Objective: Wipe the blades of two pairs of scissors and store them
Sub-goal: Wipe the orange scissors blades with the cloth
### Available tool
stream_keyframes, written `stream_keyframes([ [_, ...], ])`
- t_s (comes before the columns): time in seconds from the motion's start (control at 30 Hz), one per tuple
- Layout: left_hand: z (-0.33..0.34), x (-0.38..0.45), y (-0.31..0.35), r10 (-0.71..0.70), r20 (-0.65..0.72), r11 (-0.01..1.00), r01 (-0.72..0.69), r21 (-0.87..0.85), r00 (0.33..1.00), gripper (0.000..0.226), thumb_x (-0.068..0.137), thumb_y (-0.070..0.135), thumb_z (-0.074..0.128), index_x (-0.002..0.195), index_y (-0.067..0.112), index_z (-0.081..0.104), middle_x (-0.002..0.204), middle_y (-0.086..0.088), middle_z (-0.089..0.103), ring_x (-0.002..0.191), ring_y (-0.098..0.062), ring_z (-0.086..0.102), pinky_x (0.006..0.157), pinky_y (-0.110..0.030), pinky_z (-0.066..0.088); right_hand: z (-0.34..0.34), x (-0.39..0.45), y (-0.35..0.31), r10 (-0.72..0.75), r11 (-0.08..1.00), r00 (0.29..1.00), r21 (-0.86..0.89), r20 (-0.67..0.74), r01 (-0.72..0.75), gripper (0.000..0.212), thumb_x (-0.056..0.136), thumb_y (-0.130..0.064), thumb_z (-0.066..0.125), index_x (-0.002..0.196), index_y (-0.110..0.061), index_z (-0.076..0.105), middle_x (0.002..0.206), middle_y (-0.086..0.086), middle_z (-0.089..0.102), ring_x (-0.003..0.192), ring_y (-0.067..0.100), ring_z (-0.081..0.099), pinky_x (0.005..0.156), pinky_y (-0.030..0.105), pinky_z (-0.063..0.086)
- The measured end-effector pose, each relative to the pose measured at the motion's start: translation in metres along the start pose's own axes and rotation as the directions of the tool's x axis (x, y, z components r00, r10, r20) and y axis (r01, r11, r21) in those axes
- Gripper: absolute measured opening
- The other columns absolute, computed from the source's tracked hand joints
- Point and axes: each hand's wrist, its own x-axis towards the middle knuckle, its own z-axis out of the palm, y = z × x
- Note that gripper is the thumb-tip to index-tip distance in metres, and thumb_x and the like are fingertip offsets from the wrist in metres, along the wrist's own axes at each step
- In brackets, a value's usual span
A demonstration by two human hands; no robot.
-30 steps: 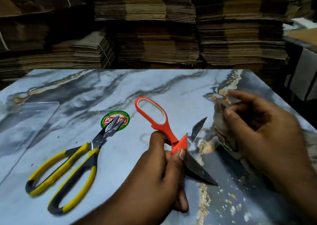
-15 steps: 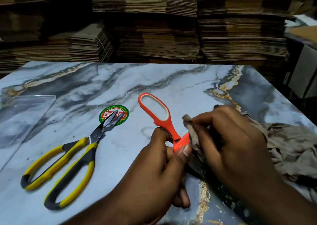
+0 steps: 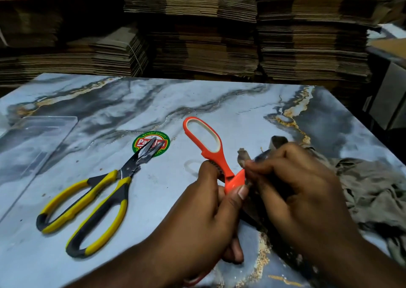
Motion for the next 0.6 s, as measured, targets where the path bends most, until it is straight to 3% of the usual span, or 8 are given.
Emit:
stream_keyframes([
  [0.1,0.0,-0.002,-0.001,0.005,-0.002,1.0,-0.004,0.01,1.0,0.015,0.107,0.038,0.052,0.096,0.041,0.042,0.059,-0.007,0.061,0.055,-0.041,0.071,0.051,-0.036,0.055,-0.005,0.017,0.019,0.148,0.989,0.988,-0.02,-0.051,-0.149,0.009,0.094,-0.013,0.077,0.097,-0.022,0.078,0.085,-0.009,0.057,0.083,-0.001,0.057,0.071,0.01,0.038],
  [0.17,0.0,-0.003,0.0,0.015,-0.003,1.0,-0.015,0.018,1.0,0.01,0.106,0.038,0.052,0.104,0.041,0.043,0.06,-0.005,0.06,0.055,-0.041,0.07,0.051,-0.037,0.056,-0.008,0.02,0.024,0.204,0.979,0.974,0.009,-0.098,-0.204,0.006,0.094,-0.018,0.074,0.098,-0.018,0.079,0.088,-0.015,0.058,0.085,-0.008,0.058,0.071,0.003,0.038],
  [0.27,0.0,-0.003,-0.001,0.031,0.007,0.999,-0.031,0.026,0.999,0.01,0.106,0.04,0.053,0.111,0.04,0.044,0.062,-0.005,0.061,0.054,-0.042,0.07,0.053,-0.042,0.058,-0.018,0.013,0.022,0.224,0.975,0.954,0.054,-0.201,-0.218,0.014,0.096,-0.023,0.074,0.106,-0.015,0.08,0.092,-0.011,0.065,0.089,-0.005,0.062,0.076,0.003,0.042],
  [0.37,0.0,-0.003,-0.002,0.025,0.009,0.999,-0.025,0.022,1.0,0.01,0.106,0.041,0.053,0.11,0.041,0.044,0.061,-0.002,0.059,0.055,-0.042,0.07,0.053,-0.039,0.055,-0.034,0.013,0.019,0.266,0.963,0.9,0.142,-0.346,-0.23,0.015,0.097,-0.031,0.073,0.11,-0.025,0.076,0.099,-0.011,0.069,0.09,-0.003,0.066,0.078,0.005,0.046],
  [0.43,0.001,-0.002,-0.002,0.03,0.004,1.0,-0.03,0.008,1.0,0.009,0.105,0.041,0.053,0.11,0.04,0.045,0.06,-0.002,0.059,0.055,-0.042,0.07,0.052,-0.037,0.054,-0.029,0.008,0.011,0.224,0.966,0.946,0.185,-0.235,-0.183,0.016,0.099,-0.031,0.075,0.115,-0.029,0.074,0.1,-0.01,0.071,0.088,0.003,0.069,0.077,0.008,0.05],
  [0.5,0.001,-0.001,-0.001,0.041,-0.004,0.999,-0.041,0.002,0.999,0.011,0.105,0.041,0.052,0.112,0.039,0.045,0.061,-0.003,0.063,0.053,-0.04,0.07,0.051,-0.037,0.054,-0.017,0.004,0.003,0.101,0.99,0.991,0.109,-0.089,-0.091,0.013,0.096,-0.026,0.077,0.108,-0.025,0.08,0.094,-0.009,0.069,0.084,0.004,0.067,0.074,0.011,0.048],
  [0.6,0.002,-0.001,-0.002,0.049,-0.02,0.999,-0.049,0.001,0.999,0.015,0.105,0.039,0.051,0.114,0.032,0.042,0.062,0.0,0.066,0.051,-0.038,0.07,0.049,-0.036,0.054,-0.009,0.006,0.005,0.087,0.994,0.994,0.07,-0.061,-0.082,0.004,0.096,-0.018,0.08,0.099,-0.018,0.083,0.088,-0.005,0.068,0.081,0.006,0.066,0.071,0.017,0.048],
])
